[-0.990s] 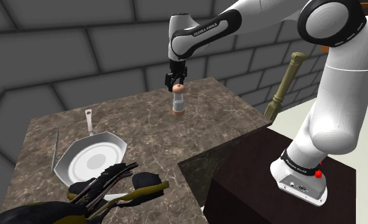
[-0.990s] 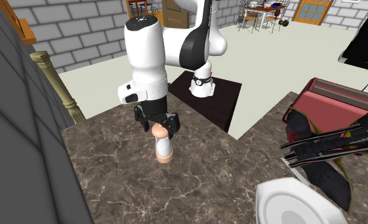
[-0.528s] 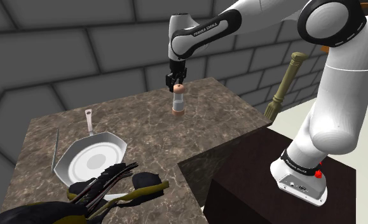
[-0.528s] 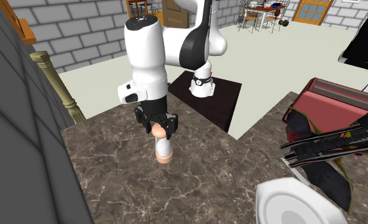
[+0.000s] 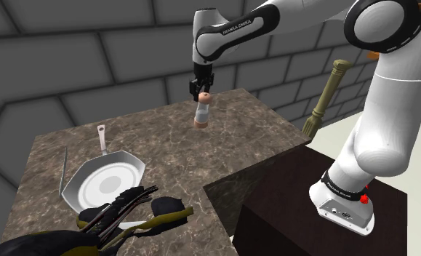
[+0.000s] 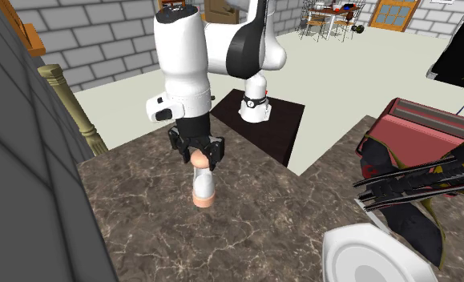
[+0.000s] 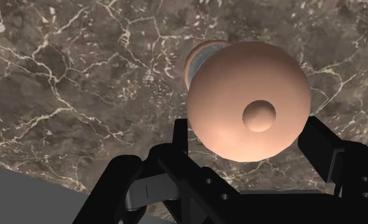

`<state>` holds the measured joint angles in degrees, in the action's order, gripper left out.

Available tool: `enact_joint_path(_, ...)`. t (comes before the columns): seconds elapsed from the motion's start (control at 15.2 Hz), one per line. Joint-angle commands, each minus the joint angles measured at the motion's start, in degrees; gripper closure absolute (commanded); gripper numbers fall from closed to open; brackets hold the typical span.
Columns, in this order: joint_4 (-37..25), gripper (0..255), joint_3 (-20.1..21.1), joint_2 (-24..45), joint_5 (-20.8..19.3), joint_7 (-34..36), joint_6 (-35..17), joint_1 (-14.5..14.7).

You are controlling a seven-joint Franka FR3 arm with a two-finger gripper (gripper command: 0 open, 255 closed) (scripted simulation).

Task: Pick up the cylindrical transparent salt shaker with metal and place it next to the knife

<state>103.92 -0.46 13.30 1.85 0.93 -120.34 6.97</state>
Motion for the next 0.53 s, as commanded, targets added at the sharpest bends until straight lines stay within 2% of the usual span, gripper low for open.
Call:
enact_joint_path(0.0, -1.08, 255, -0.02, -0.36, -0.02, 0.02, 1.45, -0.02)
enact_joint_path(0.46, -4.77, 255, -0.04, -1.67, -0.11, 0.17, 6.45, -0.03)
